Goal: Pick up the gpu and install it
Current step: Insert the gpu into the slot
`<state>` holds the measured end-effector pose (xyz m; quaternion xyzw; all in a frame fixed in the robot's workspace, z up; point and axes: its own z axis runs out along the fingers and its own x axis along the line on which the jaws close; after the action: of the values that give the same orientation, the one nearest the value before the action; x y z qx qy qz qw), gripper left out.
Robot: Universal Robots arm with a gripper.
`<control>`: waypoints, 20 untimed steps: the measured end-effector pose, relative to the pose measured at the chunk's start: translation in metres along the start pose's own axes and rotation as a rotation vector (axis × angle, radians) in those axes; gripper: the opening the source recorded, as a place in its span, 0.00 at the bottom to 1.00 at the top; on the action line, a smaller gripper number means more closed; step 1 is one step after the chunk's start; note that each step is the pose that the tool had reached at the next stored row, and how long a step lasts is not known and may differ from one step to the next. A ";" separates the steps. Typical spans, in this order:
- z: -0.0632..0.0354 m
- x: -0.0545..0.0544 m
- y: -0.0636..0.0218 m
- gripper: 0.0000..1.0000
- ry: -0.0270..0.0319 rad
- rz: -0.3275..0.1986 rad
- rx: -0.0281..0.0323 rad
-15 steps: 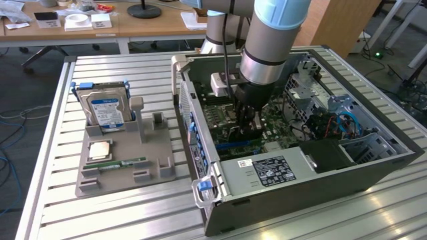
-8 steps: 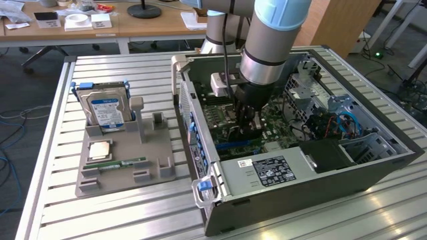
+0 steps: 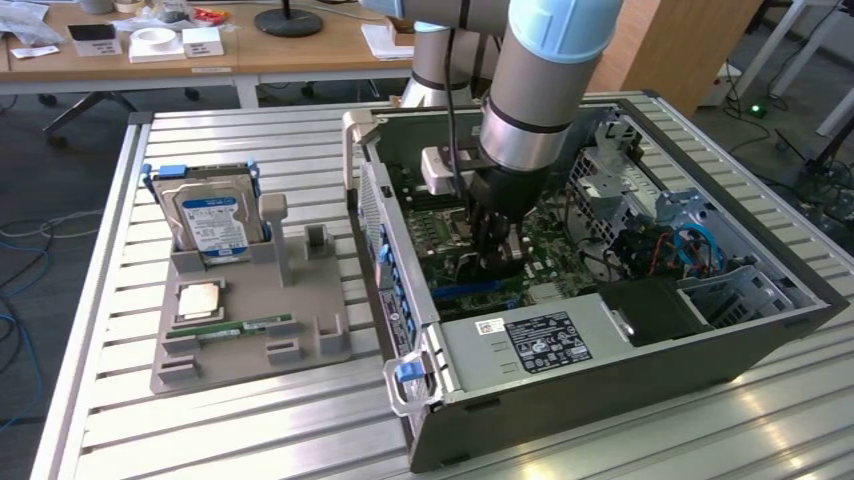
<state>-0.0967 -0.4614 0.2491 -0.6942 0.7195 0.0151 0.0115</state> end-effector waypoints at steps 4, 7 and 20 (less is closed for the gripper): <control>0.0015 0.000 0.0000 0.26 0.0005 0.000 0.0000; 0.0024 0.000 0.0001 0.26 0.0011 0.000 0.0001; 0.0035 0.000 0.0003 0.26 0.0013 0.000 0.0000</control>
<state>-0.0970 -0.4614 0.2456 -0.6942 0.7196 0.0147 0.0111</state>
